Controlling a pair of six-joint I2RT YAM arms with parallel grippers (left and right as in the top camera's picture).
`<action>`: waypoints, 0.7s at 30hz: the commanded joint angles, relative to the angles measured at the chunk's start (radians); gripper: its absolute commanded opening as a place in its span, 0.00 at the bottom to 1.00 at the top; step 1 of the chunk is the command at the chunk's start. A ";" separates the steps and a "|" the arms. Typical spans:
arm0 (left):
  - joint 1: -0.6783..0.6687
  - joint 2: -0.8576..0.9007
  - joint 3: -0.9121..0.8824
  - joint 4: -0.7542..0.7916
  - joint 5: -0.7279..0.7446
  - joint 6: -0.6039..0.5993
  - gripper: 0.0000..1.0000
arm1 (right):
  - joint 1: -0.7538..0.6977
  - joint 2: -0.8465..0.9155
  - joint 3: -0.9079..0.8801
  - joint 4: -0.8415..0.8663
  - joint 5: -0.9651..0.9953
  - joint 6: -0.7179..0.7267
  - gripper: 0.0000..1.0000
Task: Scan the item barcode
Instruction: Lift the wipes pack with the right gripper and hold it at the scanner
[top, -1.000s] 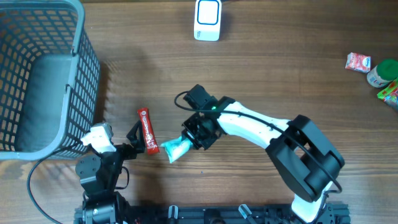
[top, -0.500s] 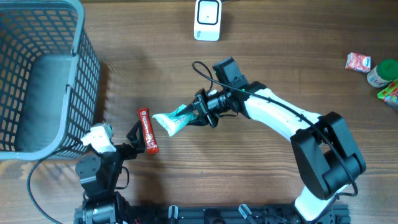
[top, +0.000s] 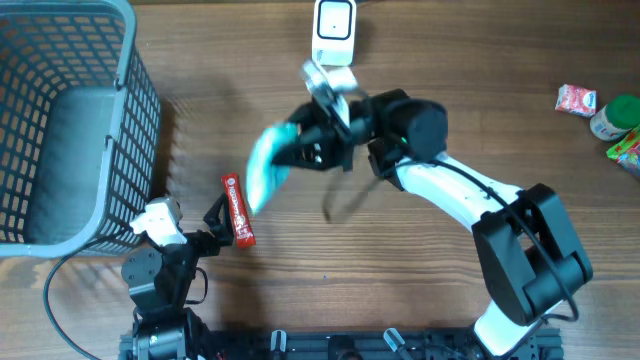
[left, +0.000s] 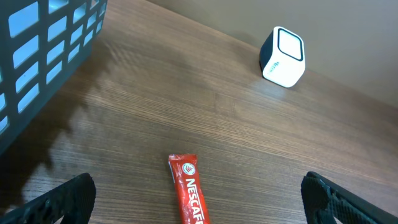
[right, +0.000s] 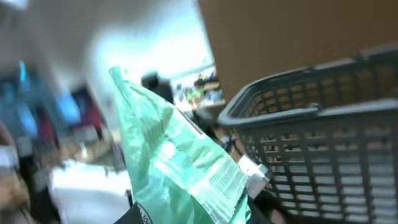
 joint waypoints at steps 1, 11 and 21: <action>-0.003 -0.002 -0.003 -0.003 0.002 -0.005 1.00 | 0.001 -0.005 0.003 -0.040 -0.126 -0.468 0.13; -0.003 -0.002 -0.003 -0.004 0.002 -0.005 1.00 | 0.009 -0.005 0.003 -0.312 0.023 -1.296 0.04; -0.003 -0.002 -0.003 -0.003 0.002 -0.005 1.00 | 0.011 -0.003 0.003 -0.435 0.286 -1.878 0.04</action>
